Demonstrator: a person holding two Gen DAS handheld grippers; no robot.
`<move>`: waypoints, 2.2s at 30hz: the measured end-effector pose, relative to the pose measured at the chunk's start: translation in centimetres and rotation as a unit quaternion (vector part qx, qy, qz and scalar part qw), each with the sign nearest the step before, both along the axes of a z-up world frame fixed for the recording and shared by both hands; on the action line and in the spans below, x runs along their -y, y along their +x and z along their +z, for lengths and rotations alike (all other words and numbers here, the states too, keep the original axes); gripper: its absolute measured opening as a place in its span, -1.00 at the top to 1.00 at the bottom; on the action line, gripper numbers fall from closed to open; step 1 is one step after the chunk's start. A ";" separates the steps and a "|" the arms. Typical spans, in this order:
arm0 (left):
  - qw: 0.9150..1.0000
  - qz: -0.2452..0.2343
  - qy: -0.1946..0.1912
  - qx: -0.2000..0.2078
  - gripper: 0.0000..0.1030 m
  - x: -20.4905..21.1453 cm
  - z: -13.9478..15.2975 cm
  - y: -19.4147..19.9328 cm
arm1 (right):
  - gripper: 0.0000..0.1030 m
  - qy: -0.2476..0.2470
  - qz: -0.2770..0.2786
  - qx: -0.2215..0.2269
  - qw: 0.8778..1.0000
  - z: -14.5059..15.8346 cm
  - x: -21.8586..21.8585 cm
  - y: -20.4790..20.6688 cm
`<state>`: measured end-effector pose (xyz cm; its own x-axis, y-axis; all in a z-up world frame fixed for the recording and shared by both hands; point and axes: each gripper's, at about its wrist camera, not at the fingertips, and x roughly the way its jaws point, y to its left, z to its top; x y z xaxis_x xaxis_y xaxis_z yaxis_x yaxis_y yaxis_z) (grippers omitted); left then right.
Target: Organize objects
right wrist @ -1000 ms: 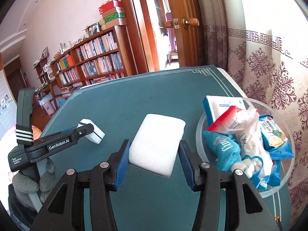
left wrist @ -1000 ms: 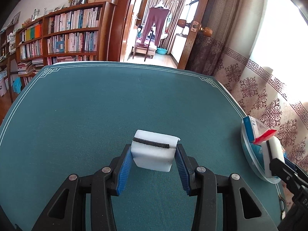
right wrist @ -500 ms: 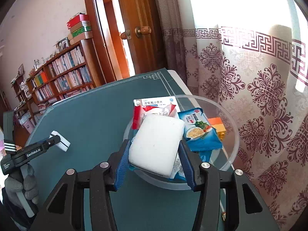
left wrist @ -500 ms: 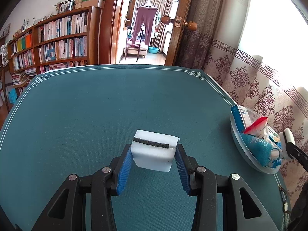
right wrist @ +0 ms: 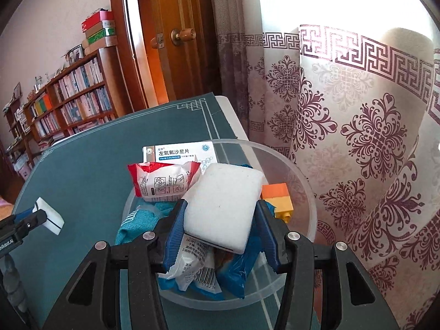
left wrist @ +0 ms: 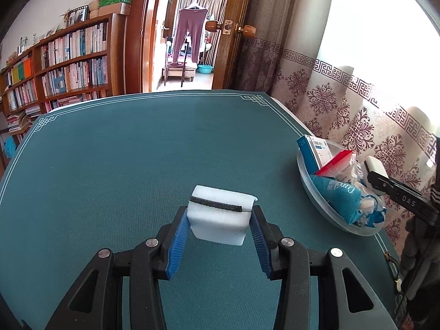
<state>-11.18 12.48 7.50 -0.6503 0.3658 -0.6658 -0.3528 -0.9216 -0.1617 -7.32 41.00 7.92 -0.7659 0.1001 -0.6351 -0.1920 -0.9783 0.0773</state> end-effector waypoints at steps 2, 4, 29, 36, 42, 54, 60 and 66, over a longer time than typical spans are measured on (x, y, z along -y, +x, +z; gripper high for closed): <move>1.000 -0.006 0.000 -0.001 0.08 -0.5 0.3 0.3 | 0.00 0.001 0.006 0.002 1.000 -0.1 0.0 -0.5; 1.000 -0.013 0.000 -0.003 0.08 -1.1 0.6 0.5 | -0.01 0.003 0.012 0.000 1.000 -0.1 0.0 -0.5; 0.990 -0.139 0.010 -0.008 0.08 -14.3 3.5 2.2 | -0.52 -0.033 0.009 -0.097 0.995 1.8 -2.0 9.3; 0.990 -0.142 -0.003 -0.013 0.08 -16.8 3.2 1.1 | -0.52 -0.051 0.012 -0.094 0.994 0.9 -2.8 9.3; 0.990 -0.142 -0.008 0.000 -0.20 -18.1 2.1 -0.4 | -0.52 -0.058 0.016 -0.089 0.994 0.5 -2.9 9.1; 0.988 -0.152 0.025 0.004 -0.91 -16.8 2.3 0.8 | -0.52 -0.056 0.017 -0.085 0.995 0.4 -2.5 9.0; 0.987 -0.157 0.040 0.008 -0.92 -15.8 2.6 1.4 | -0.52 -0.055 0.017 -0.085 0.995 0.4 -2.3 9.1; 0.988 -0.149 0.039 0.020 -0.93 -14.7 1.5 1.3 | -0.52 -0.055 0.015 -0.088 0.995 0.4 -2.3 9.5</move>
<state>-9.92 27.20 9.04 -0.4797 0.5882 -0.6511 -0.5975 -0.7624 -0.2486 2.14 43.34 8.35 -0.8673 0.0121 -0.4976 -0.1364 -0.9672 0.2143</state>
